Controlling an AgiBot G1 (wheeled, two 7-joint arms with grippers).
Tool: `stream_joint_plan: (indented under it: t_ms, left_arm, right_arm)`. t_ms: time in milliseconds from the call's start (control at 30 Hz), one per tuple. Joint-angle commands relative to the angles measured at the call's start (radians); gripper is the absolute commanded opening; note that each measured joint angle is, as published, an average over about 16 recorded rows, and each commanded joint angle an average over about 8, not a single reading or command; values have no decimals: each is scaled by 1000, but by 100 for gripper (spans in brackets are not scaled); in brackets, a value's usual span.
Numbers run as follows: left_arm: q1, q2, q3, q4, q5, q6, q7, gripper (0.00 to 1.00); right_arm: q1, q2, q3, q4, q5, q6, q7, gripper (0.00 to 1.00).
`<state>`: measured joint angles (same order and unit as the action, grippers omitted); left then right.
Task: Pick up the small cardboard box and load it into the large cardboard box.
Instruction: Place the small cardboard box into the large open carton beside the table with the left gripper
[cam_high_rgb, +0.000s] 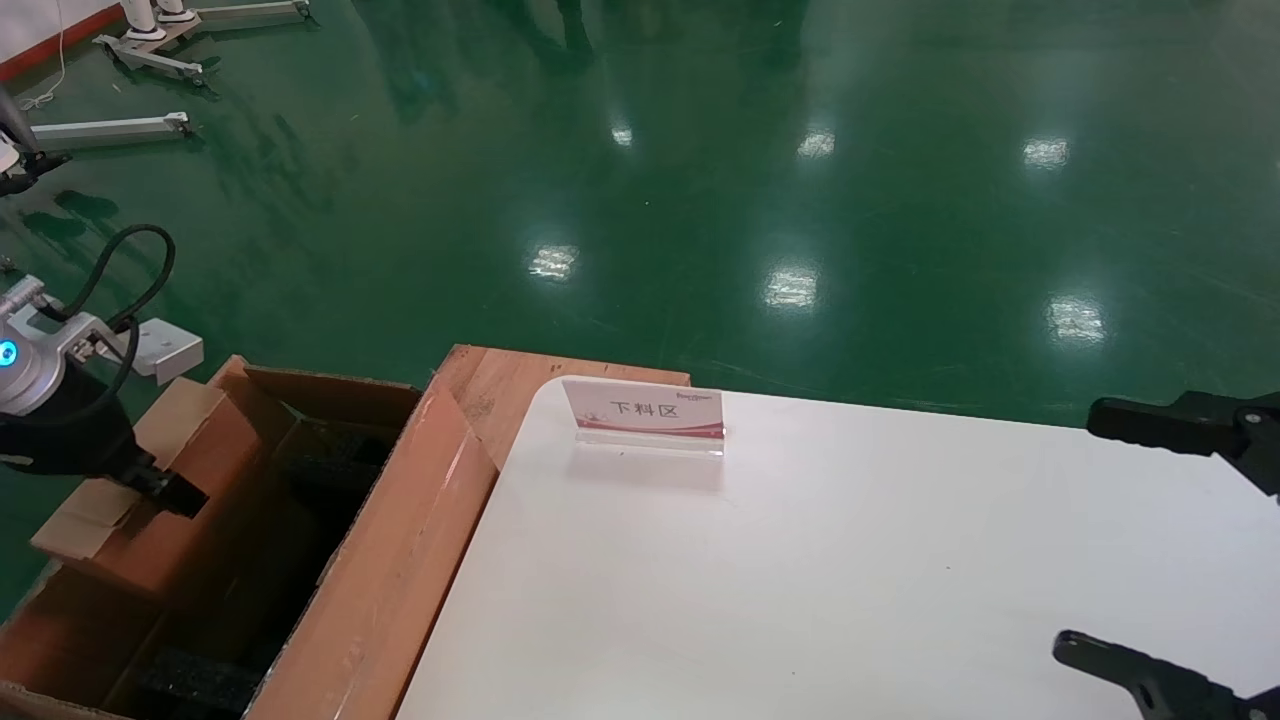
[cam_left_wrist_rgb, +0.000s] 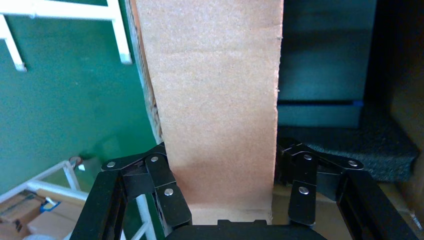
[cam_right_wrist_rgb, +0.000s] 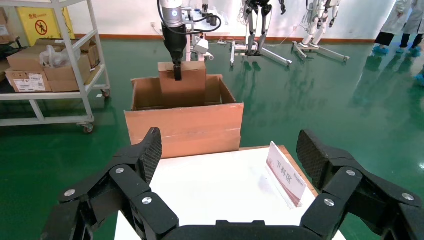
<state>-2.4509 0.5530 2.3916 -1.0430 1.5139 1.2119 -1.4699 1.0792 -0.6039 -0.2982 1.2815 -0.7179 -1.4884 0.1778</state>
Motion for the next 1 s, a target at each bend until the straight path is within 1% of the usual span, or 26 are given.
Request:
stream_joint_plan:
  t_ms: [33, 467, 1000]
  left_arm:
    - [4, 3, 2, 7, 0, 4, 3, 0]
    - [64, 9, 10, 46, 3, -41, 7, 0]
    - [171, 34, 1, 143, -46, -99, 40, 0]
  right_arm:
    - [0, 0, 0, 0, 0, 0, 0, 100]
    - [0, 0, -1, 0, 1, 0, 0, 100]
    - [0, 1, -2, 0, 1, 1, -1, 100]
